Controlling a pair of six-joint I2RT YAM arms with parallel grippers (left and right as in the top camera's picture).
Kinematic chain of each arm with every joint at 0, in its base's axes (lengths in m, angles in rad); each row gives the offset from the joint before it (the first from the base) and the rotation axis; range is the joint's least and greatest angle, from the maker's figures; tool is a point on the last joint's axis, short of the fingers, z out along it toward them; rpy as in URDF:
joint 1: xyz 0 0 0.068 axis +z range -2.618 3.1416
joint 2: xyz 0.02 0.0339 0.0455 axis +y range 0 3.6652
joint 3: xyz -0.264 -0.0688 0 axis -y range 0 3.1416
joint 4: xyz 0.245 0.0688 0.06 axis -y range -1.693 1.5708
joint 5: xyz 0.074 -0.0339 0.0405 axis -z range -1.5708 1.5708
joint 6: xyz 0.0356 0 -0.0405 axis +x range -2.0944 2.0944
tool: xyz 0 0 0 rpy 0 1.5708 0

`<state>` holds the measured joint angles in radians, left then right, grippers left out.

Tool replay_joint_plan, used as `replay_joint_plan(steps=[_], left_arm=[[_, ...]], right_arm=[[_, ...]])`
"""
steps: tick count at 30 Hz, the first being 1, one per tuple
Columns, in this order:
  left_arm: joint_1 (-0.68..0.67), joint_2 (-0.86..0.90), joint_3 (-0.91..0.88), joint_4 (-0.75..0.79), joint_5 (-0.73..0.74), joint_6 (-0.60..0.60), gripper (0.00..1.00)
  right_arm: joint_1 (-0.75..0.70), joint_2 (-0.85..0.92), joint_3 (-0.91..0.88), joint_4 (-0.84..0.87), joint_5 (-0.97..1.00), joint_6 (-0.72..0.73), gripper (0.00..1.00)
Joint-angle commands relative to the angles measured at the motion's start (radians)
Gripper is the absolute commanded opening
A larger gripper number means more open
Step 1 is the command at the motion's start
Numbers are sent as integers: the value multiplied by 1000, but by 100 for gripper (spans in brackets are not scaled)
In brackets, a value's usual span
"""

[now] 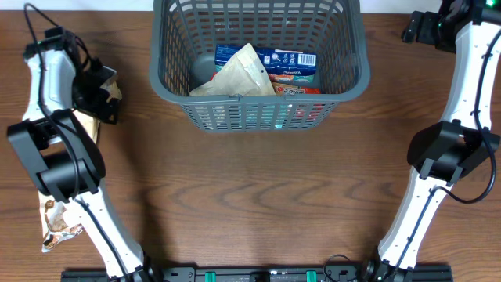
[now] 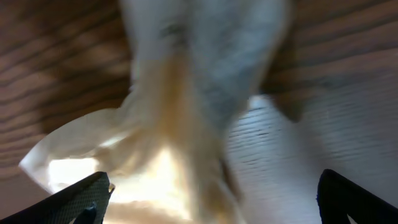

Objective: Pack container
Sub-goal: 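Lower the left gripper onto the second beige pouch and grasp it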

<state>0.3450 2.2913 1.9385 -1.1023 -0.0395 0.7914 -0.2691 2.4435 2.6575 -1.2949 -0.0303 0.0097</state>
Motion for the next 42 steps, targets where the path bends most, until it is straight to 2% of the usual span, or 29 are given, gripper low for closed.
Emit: replay_joint_plan(steps=[1, 8, 15, 25, 32, 35, 38, 42], left_arm=[[31, 11, -1, 23, 6, 20, 94], [36, 14, -1, 88, 6, 37, 94], [36, 16, -1, 98, 6, 132, 94], [38, 74, -5, 172, 67, 129, 94], [37, 117, -6, 134, 102, 49, 93], [33, 110, -5, 93, 108, 11, 86], [19, 103, -5, 15, 108, 3, 65], [-10, 86, -5, -73, 108, -66, 47]], right_arm=[[18, 13, -4, -4, -3, -18, 99], [28, 13, -4, -2, -3, -18, 99], [29, 13, -4, -5, -3, -18, 99], [37, 13, -4, -19, -3, -19, 99], [37, 13, -4, -23, -3, -26, 99], [37, 13, -4, -22, -3, -26, 99], [37, 13, -4, -21, -3, -26, 99], [38, 13, -4, -15, -3, -26, 99]])
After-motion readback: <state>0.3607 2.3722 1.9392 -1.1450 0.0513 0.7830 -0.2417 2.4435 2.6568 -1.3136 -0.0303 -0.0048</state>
